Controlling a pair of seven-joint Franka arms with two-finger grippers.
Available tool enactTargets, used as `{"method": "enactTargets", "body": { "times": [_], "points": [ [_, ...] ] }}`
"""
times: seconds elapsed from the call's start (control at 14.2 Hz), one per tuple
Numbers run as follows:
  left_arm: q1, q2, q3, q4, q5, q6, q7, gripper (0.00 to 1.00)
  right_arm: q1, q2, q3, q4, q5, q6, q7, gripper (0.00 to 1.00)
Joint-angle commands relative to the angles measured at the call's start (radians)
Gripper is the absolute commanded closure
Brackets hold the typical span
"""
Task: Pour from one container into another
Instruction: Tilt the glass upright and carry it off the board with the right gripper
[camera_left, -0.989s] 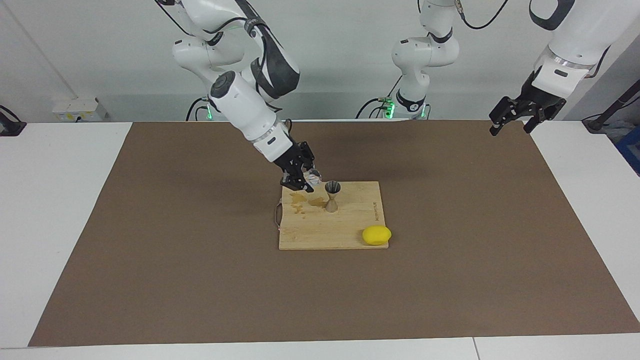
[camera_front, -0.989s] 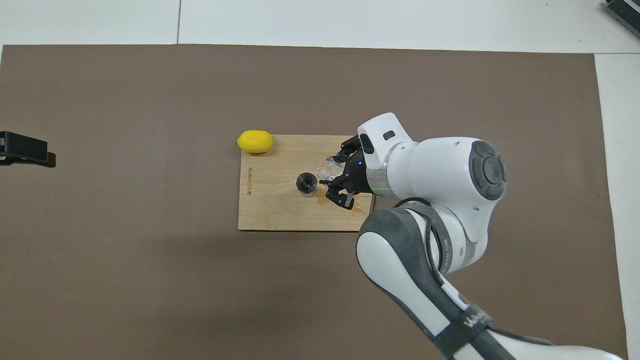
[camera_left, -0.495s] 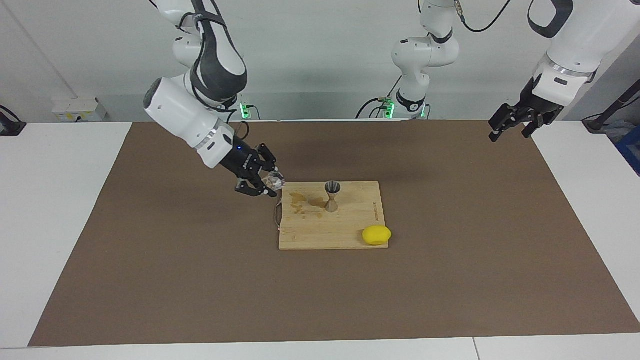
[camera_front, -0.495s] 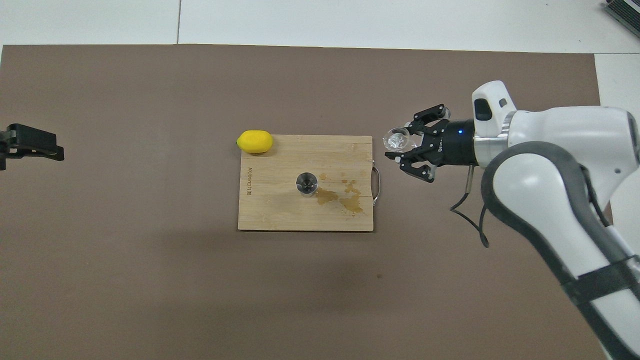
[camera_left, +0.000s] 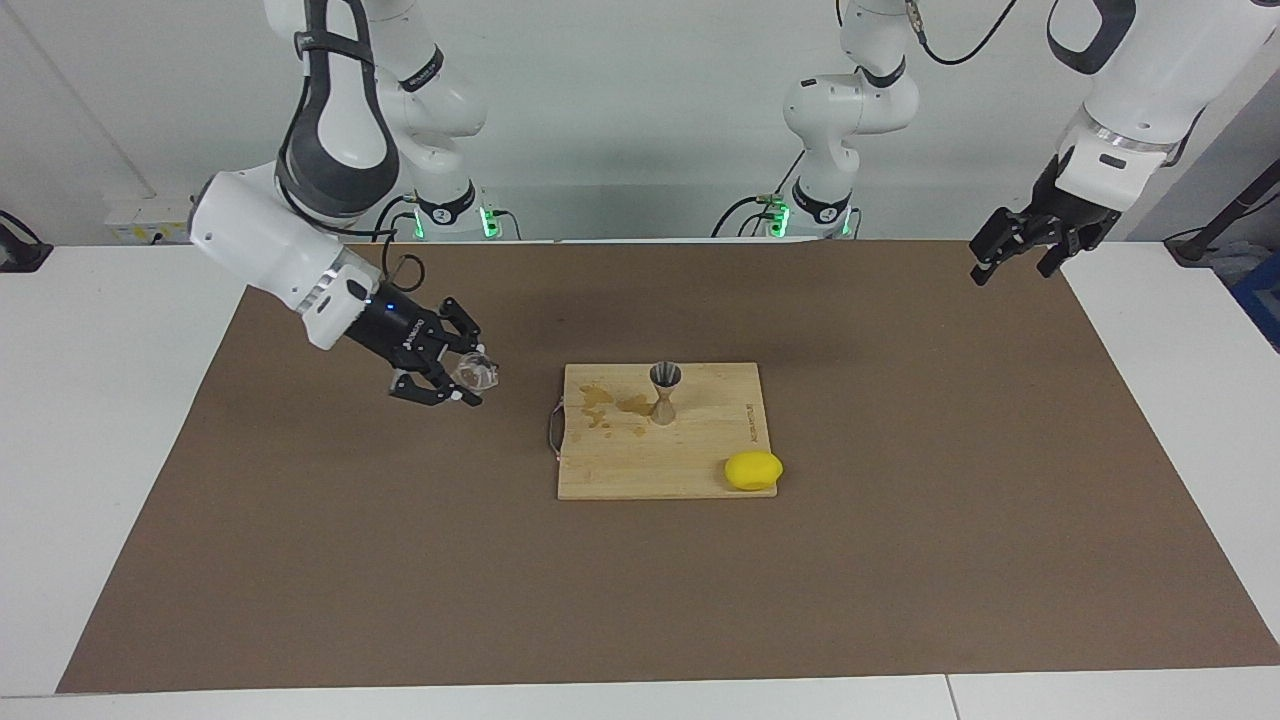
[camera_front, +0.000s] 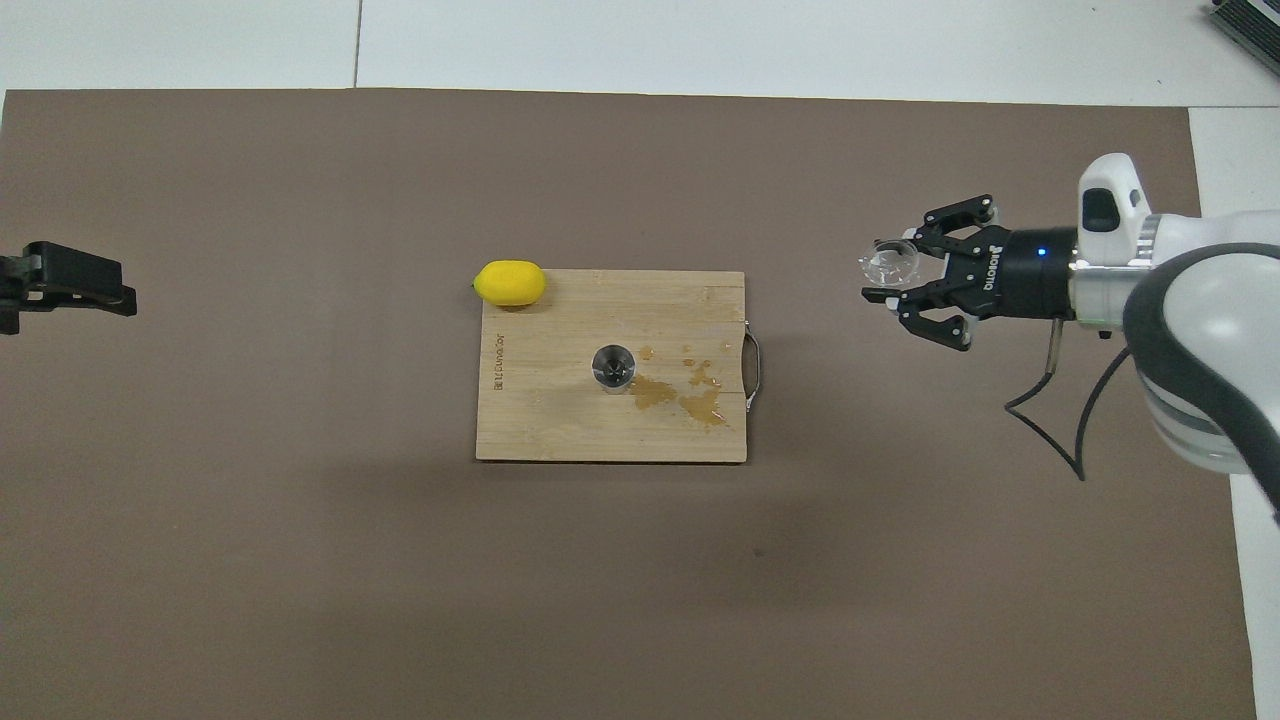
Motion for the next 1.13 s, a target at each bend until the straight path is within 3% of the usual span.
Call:
{"method": "enactTargets", "body": {
  "times": [0.0,0.57,1.06],
  "points": [
    [-0.015,0.005,0.009,0.02,0.046,0.004,-0.007,0.0,-0.095,0.027,0.013,-0.029,0.067,-0.07,-0.137,1.0],
    [0.052,0.009,-0.038,0.026,0.067,0.018,0.008,0.0,-0.297,0.233,0.013,-0.048,0.117,-0.257,-0.425,1.0],
    [0.051,0.005,-0.034,0.026,0.058,0.007,0.008,0.0,-0.396,0.355,0.016,-0.023,0.072,-0.3,-0.609,1.0]
  ]
}}
